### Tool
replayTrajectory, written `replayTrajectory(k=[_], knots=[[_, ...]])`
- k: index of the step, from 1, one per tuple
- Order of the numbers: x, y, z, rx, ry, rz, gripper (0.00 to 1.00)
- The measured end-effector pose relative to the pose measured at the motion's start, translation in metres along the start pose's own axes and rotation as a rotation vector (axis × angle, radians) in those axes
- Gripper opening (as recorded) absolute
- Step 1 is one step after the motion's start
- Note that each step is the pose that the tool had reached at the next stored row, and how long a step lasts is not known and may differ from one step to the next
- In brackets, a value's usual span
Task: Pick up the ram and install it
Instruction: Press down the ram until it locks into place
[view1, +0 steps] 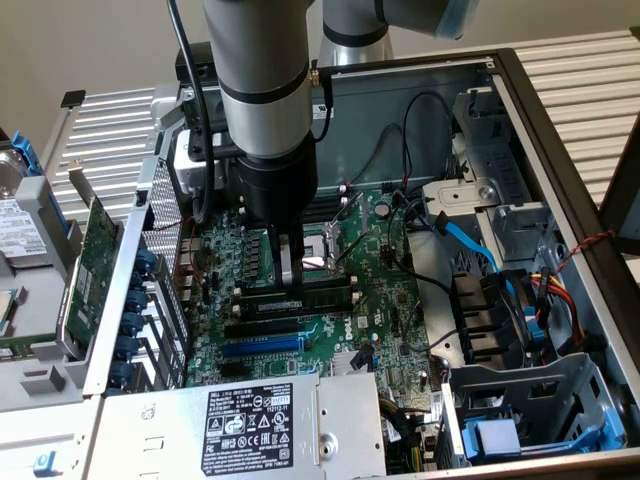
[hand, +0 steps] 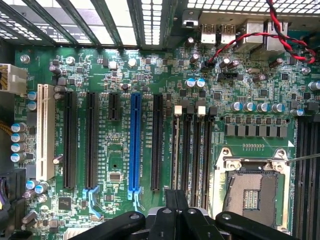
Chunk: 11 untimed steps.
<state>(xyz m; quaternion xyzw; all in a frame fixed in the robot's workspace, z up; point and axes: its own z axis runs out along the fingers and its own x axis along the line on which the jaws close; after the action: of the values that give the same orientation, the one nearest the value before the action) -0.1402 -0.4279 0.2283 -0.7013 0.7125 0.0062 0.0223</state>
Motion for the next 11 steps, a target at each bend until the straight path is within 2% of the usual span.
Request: replayTrajectory(k=[11], knots=[[0.0002,0.0000,0.0000,0.0000,-0.0009,0.000,0.11]])
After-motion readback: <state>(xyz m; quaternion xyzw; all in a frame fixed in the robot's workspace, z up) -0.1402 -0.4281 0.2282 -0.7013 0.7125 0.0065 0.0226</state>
